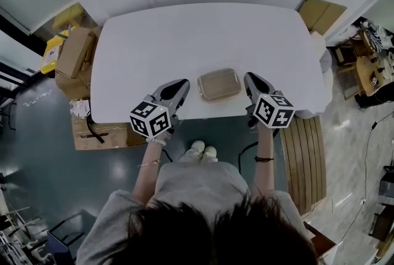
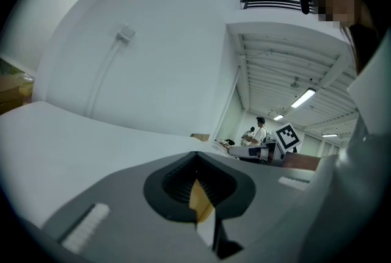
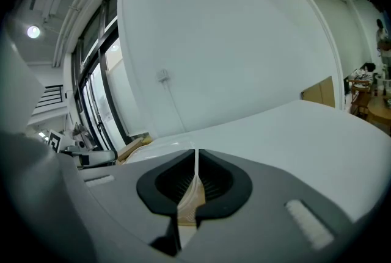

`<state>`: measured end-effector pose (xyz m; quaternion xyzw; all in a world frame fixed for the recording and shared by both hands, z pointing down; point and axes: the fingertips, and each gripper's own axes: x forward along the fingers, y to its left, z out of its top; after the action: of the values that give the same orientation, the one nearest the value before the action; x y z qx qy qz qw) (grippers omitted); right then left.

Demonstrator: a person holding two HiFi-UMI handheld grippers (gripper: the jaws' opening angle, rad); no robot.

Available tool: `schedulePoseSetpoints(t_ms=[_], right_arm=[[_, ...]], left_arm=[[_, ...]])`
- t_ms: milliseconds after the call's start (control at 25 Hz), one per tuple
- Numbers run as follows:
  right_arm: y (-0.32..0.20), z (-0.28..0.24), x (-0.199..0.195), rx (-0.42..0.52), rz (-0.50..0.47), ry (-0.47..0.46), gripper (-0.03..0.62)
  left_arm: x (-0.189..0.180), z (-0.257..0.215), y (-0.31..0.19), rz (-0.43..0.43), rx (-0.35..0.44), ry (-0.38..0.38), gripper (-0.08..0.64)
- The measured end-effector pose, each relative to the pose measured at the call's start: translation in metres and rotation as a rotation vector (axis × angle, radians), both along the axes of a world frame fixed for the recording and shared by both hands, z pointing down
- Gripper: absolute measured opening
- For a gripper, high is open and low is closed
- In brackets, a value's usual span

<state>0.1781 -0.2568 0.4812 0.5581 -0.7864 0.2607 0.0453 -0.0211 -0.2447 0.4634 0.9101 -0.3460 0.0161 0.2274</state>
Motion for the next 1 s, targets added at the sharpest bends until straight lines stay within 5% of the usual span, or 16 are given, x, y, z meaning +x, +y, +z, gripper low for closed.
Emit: schedulePoseSetpoints(t_ms=[1000], right_arm=[[0.026,-0.085,0.003,0.177,-0.046,-0.084,0.031]], left_arm=[[-0.01,-0.082,0.02,0.03,0.163,0.071,-0.005]])
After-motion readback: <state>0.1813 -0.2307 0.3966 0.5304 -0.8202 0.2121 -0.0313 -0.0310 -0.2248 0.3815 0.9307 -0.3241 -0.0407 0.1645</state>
